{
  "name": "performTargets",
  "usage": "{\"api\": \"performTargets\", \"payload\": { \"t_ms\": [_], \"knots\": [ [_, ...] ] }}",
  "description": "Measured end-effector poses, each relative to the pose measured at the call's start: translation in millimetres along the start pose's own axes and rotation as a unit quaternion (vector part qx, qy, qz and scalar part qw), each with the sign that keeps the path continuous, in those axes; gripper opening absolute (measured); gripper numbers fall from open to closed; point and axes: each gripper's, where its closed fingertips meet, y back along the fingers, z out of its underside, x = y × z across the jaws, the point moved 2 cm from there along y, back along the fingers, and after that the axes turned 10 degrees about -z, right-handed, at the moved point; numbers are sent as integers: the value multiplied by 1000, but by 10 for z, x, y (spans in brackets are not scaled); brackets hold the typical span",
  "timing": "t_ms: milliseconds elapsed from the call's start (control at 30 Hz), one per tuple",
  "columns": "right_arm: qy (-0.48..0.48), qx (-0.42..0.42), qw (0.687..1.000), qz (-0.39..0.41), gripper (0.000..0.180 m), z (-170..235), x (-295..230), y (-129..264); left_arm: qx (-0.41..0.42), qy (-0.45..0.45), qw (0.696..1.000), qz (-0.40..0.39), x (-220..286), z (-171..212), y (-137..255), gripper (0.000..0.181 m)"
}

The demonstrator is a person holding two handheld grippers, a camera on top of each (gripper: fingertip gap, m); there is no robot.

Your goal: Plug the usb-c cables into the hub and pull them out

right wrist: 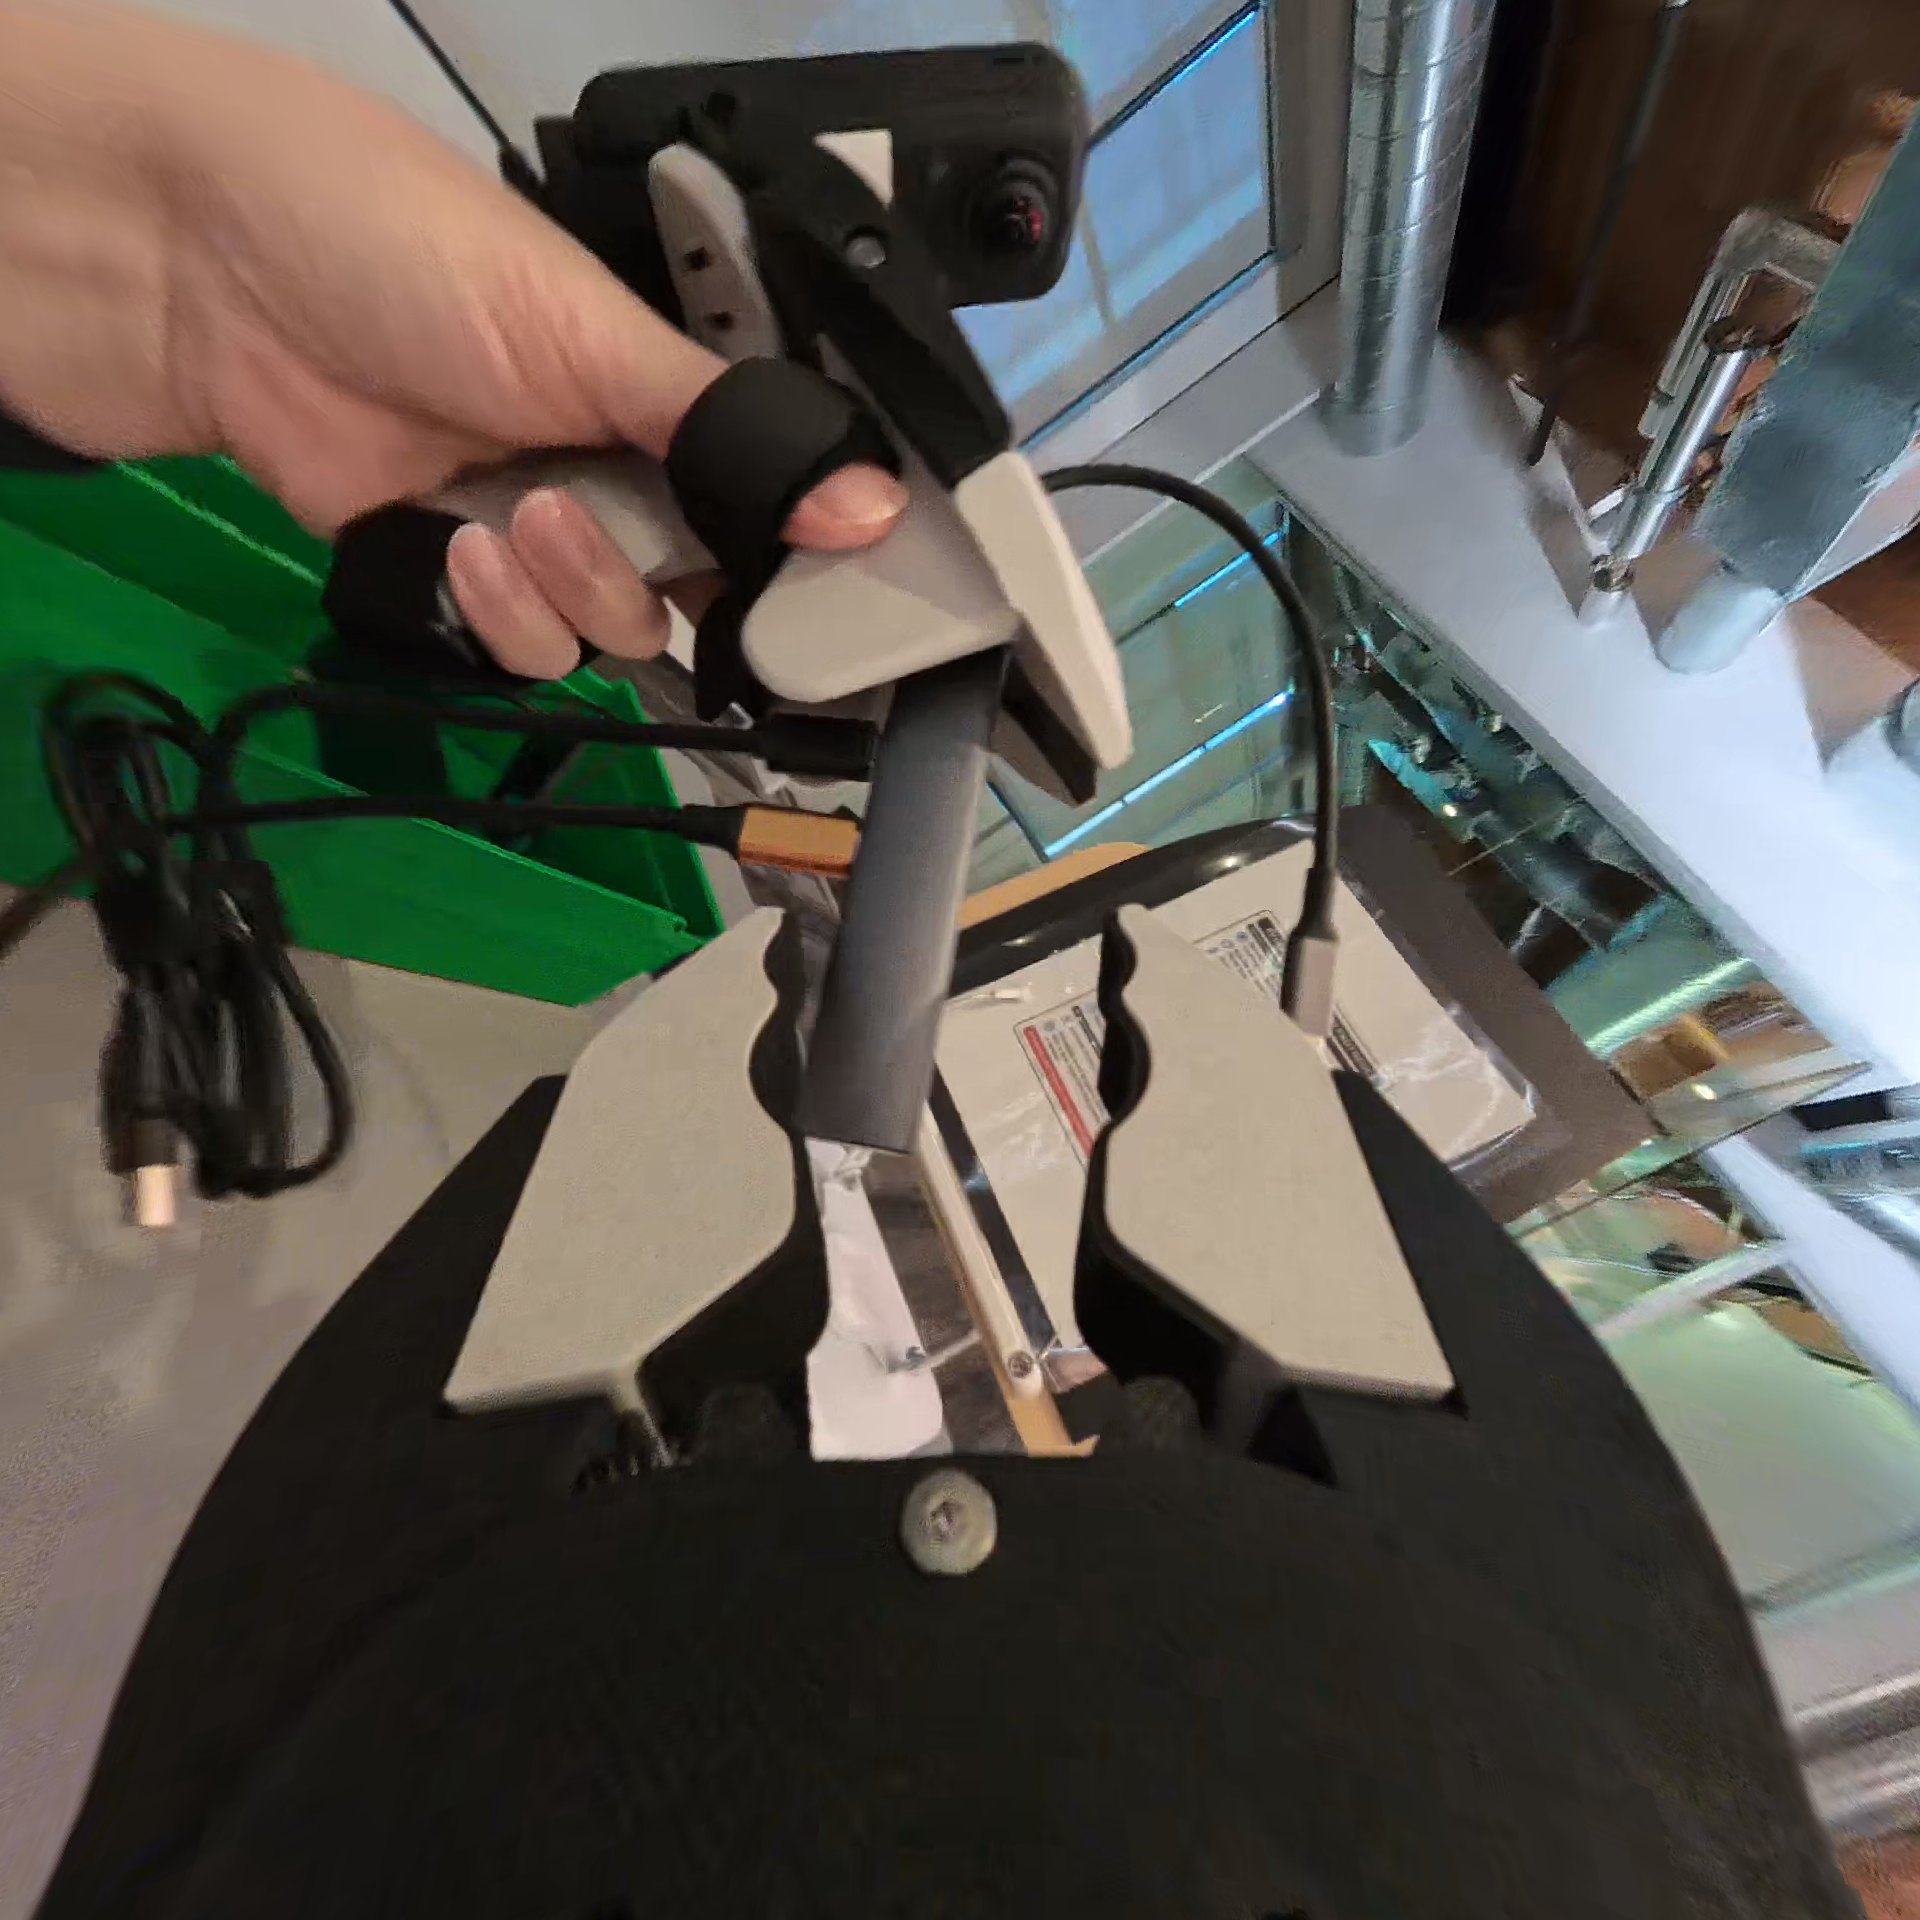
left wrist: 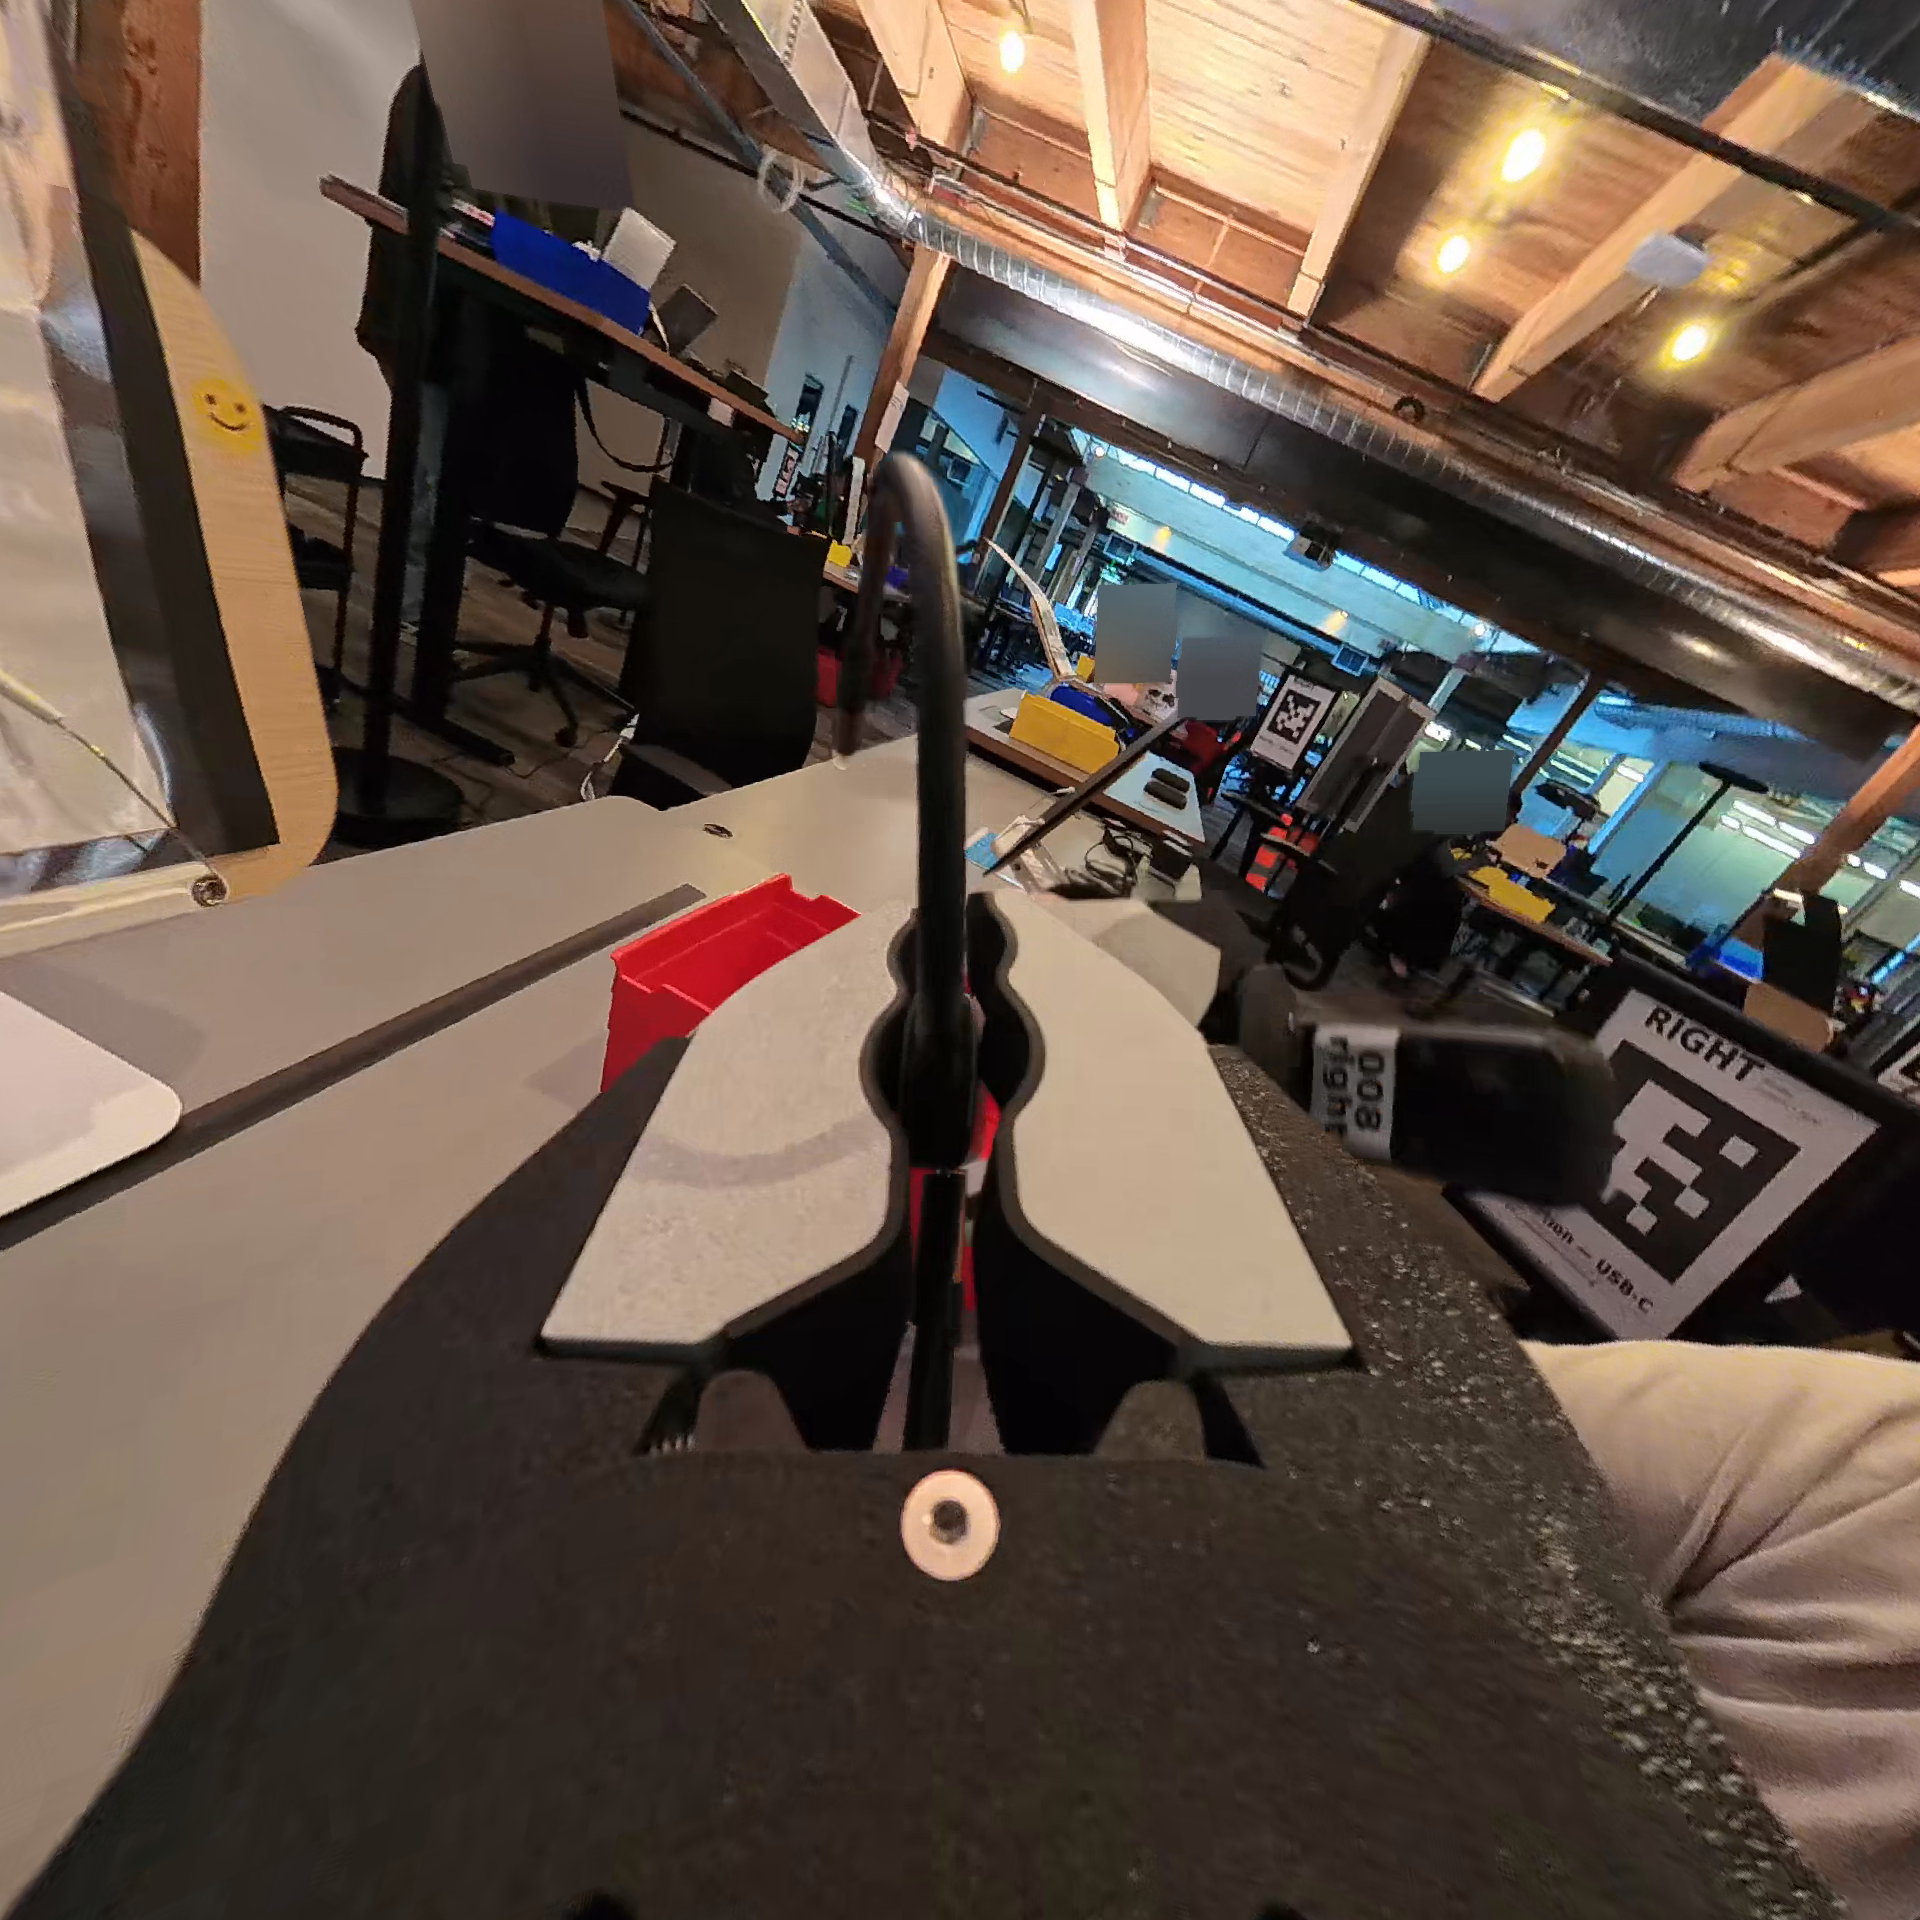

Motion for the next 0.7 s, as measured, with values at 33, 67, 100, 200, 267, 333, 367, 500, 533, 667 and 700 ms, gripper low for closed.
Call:
{"api": "performTargets", "payload": {
  "t_ms": [33, 67, 100, 200, 267, 333, 367, 500, 533, 667, 700],
  "knots": [
    [10, -8, 1000, 5, 57, 3, -39, -52, 5, 6, 1000, -2, -16, -13, 11, 7],
    [23, -16, 999, 19, 57, 7, -61, -99, 8, 9, 1000, -3, -26, -25, 21, 7],
    [40, -25, 998, 39, 55, 11, -71, -139, 10, 12, 1000, -4, -33, -32, 29, 7],
    [120, -78, 983, 113, 45, 55, -56, -207, 13, 30, 999, 2, -41, -42, 39, 7],
    [169, -96, 966, 171, 27, 41, -10, -180, 10, 47, 999, 6, -61, -26, 25, 7],
    [179, -99, 962, 181, 23, 41, -7, -164, 2, 72, 997, 21, -74, -5, 8, 7],
    [169, -103, 965, 172, 23, 64, -3, -166, -5, 81, 996, 33, -73, 4, 7, 7],
    [112, -118, 980, 112, 23, 205, 50, -124, -52, 54, 995, 62, -41, 37, 91, 25],
    [94, -120, 984, 94, 23, 250, 73, -96, -60, 21, 997, 42, -71, 44, 134, 25],
    [17, -115, 993, 23, 22, 419, 153, 61, -29, -165, 983, -70, -192, -101, 366, 26],
    [10, -112, 994, 3, 22, 439, 143, 102, -11, -225, 969, -102, -202, -151, 425, 33]
  ]
}}
